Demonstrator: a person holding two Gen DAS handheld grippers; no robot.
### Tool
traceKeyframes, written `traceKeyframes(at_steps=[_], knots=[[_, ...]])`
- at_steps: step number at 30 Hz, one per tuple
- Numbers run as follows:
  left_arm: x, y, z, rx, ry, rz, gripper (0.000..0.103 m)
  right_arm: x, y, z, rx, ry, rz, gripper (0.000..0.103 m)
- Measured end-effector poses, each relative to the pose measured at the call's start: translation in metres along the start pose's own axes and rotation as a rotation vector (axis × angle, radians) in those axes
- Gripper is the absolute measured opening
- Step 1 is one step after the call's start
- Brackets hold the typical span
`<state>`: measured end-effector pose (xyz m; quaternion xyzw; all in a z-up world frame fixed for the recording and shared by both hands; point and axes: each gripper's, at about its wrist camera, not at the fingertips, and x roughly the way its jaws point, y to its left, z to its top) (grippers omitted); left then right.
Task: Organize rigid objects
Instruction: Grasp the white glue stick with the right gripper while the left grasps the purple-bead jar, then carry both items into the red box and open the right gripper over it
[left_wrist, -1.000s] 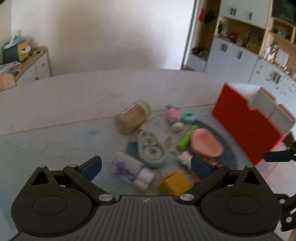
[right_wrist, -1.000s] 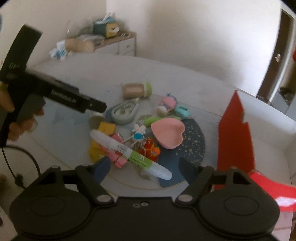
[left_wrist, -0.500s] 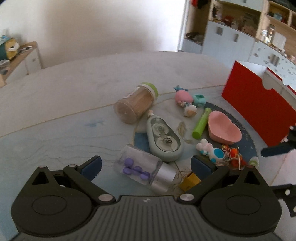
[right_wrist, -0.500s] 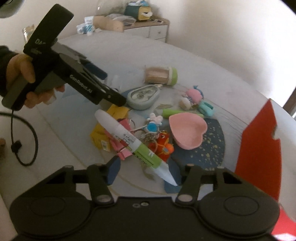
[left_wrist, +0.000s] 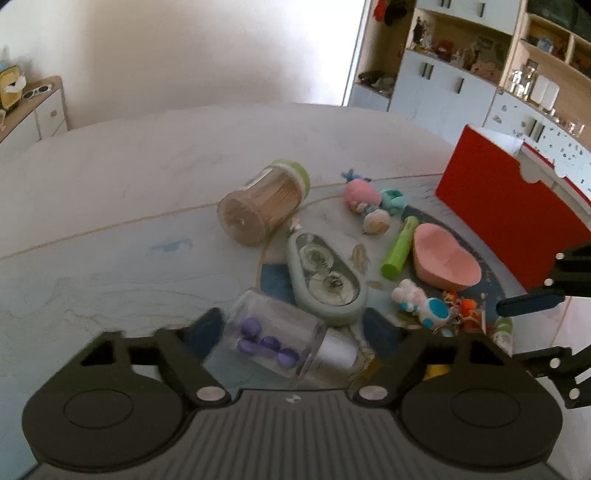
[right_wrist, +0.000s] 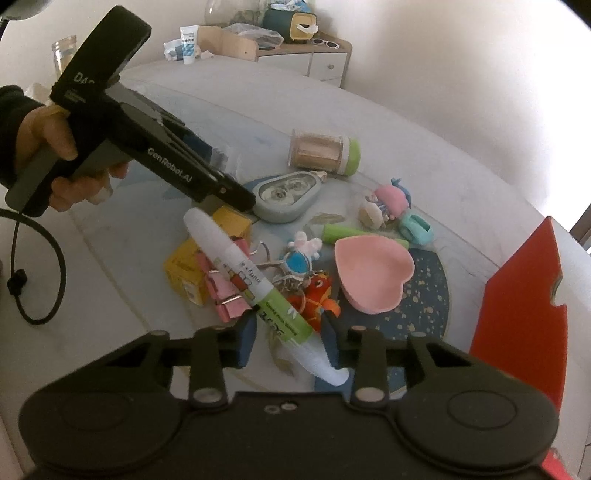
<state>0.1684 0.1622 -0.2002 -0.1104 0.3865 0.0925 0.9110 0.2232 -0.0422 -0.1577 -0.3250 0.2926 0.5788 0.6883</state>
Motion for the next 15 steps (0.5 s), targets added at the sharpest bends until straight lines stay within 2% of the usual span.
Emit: traceKeyframes(at_steps=[7,15], knots=[[-0.001,0.001,-0.002,-0.007,-0.003,0.027,0.077,-0.002,-0.006,0.002,0.059,-0.022,-0.006,0.017],[-0.005,0.004,0.001,-0.063,0.007,0.038,0.077,-0.006,-0.018,0.003,0.184,-0.026,-0.040,0.016]])
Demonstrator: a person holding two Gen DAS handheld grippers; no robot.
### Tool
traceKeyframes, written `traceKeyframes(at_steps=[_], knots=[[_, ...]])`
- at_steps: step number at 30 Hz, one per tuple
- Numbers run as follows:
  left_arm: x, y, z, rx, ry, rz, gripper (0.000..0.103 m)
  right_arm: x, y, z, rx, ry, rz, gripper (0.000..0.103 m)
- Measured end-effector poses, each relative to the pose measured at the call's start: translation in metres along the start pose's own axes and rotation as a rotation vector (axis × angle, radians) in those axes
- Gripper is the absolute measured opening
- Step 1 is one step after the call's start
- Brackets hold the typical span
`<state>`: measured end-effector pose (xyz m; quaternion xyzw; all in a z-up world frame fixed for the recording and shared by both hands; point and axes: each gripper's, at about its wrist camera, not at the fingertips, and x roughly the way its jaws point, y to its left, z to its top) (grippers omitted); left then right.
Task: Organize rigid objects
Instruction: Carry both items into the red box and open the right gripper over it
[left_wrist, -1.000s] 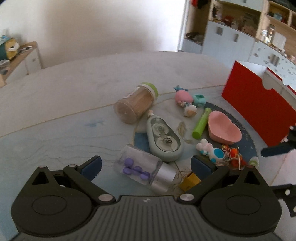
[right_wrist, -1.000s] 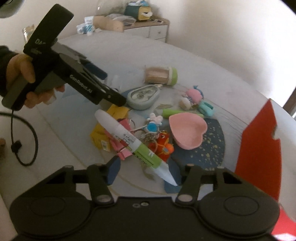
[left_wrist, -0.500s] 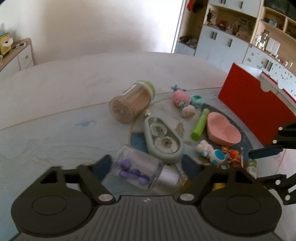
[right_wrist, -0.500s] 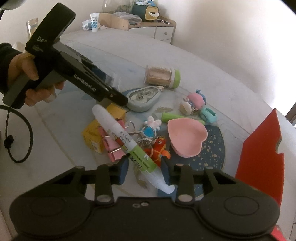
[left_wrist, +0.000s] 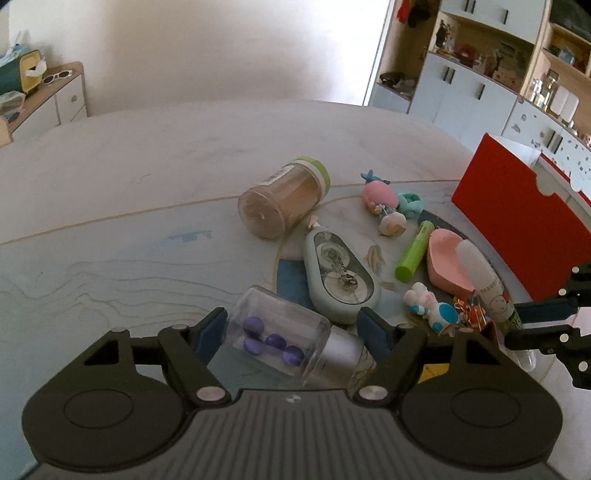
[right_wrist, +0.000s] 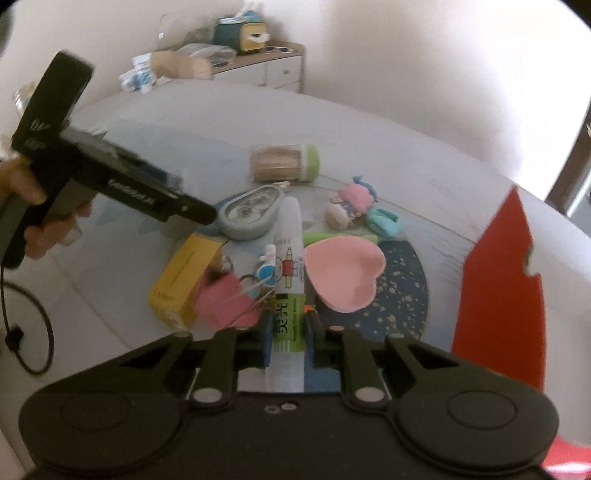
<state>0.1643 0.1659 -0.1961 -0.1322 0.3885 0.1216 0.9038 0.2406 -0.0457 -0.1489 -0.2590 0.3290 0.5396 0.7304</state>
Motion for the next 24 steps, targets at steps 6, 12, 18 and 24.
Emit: traceKeyframes(at_steps=[6,12,18,24], knots=[[-0.010,0.002,0.004,-0.033,-0.017,-0.010,0.076,-0.015,-0.011,0.003,0.136,-0.011,-0.013,0.016],[-0.024,0.002,0.007,-0.069,-0.028,-0.017,0.076,-0.041,-0.023,0.008,0.242,-0.046,-0.031,0.016],[-0.048,-0.008,0.020,-0.068,-0.055,-0.051,0.076,-0.066,-0.036,0.013,0.331,-0.084,-0.054,0.016],[-0.070,-0.037,0.042,-0.013,-0.084,-0.094,0.076,-0.092,-0.048,0.021,0.414,-0.138,-0.099,0.016]])
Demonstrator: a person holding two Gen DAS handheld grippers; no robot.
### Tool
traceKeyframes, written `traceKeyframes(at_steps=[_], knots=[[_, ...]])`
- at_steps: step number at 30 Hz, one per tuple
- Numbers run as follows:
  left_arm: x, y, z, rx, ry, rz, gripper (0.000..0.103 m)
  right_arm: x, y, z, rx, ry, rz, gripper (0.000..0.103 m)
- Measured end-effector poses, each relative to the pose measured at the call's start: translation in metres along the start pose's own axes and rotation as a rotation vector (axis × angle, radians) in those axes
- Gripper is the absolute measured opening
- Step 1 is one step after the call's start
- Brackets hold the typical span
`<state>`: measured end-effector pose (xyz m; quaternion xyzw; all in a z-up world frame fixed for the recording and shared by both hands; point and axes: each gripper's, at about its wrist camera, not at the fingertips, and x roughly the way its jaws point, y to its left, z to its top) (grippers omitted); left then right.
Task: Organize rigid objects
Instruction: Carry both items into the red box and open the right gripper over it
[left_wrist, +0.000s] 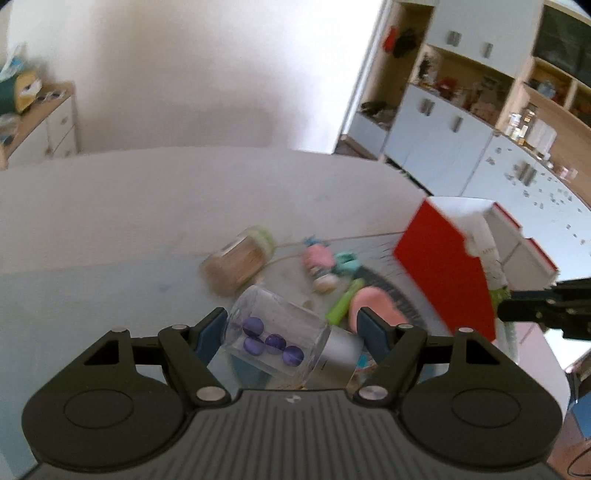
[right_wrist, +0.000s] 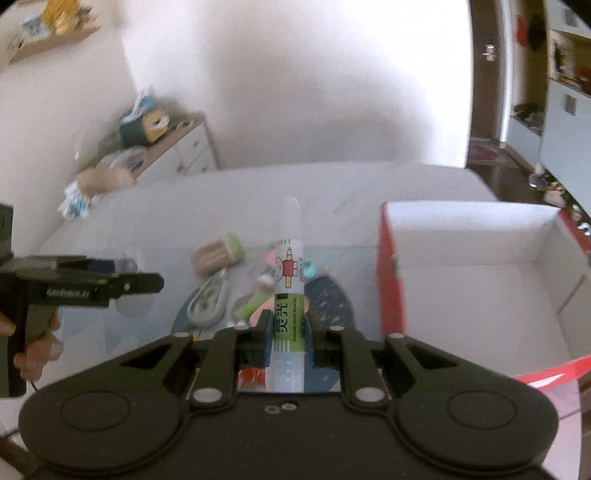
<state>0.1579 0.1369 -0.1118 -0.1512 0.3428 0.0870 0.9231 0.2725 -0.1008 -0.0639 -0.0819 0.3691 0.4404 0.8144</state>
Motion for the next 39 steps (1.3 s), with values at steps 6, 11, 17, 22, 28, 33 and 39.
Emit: traceKeyframes(at_steps=[6,11,17,22,28,33,39], knots=[[-0.006,-0.038,0.028,0.066,-0.028,-0.068,0.077,-0.026,-0.027,0.012,0.093,-0.023,-0.069,0.017],[-0.001,-0.074,0.049,0.118,-0.018,-0.131,0.077,-0.037,-0.045,0.015,0.131,-0.011,-0.125,0.016],[0.016,-0.126,0.070,0.210,-0.004,-0.207,0.077,-0.043,-0.078,0.018,0.182,-0.006,-0.194,0.016],[0.043,-0.172,0.089,0.267,0.004,-0.254,0.077,-0.037,-0.113,0.027,0.199,0.002,-0.250,0.016],[0.087,-0.215,0.107,0.290,0.045,-0.295,0.077,-0.015,-0.159,0.033,0.211,0.050,-0.295,0.017],[0.130,-0.249,0.112,0.361,0.114,-0.303,0.077,0.016,-0.189,0.036,0.211,0.107,-0.332,0.016],[0.173,-0.277,0.105,0.438,0.188,-0.276,0.077,0.052,-0.221,0.034,0.216,0.177,-0.357,0.016]])
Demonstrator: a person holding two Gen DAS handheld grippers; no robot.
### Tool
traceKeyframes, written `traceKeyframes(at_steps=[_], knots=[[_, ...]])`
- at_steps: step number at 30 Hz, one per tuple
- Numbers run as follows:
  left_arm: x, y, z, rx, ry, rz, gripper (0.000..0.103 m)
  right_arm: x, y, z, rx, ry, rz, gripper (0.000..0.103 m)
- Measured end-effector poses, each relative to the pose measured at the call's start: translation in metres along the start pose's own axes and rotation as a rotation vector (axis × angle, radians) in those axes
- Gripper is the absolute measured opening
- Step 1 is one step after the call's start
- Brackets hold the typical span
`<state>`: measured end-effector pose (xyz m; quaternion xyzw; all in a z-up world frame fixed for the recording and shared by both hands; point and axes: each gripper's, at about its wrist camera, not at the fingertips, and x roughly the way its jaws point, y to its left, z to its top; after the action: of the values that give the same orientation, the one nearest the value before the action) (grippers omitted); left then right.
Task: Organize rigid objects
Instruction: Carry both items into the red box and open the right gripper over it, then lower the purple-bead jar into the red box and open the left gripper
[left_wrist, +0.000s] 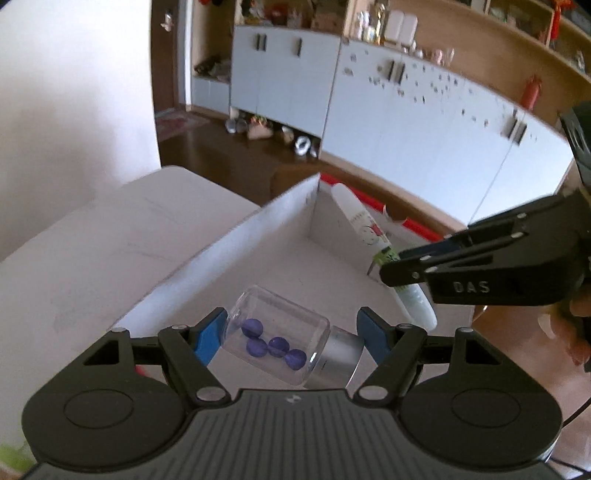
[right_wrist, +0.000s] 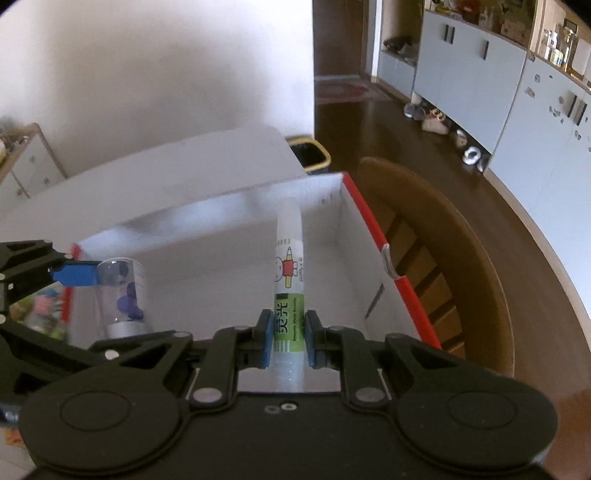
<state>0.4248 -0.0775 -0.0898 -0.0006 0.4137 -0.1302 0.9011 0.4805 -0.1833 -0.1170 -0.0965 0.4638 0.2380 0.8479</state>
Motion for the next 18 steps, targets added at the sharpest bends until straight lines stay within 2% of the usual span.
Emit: traceKeyframes(at_steps=[5,7,18], knots=[[0.036,-0.005,0.007,0.024,0.074,-0.014,0.077,0.033,-0.008,0.002,-0.036,0.064,-0.035,0.016],[0.050,-0.006,0.010,0.032,0.110,0.005,0.077,0.045,-0.011,0.001,-0.047,0.101,-0.047,0.016],[0.098,-0.028,0.021,0.121,0.304,0.024,0.077,0.069,-0.010,-0.001,-0.070,0.209,-0.063,0.016]])
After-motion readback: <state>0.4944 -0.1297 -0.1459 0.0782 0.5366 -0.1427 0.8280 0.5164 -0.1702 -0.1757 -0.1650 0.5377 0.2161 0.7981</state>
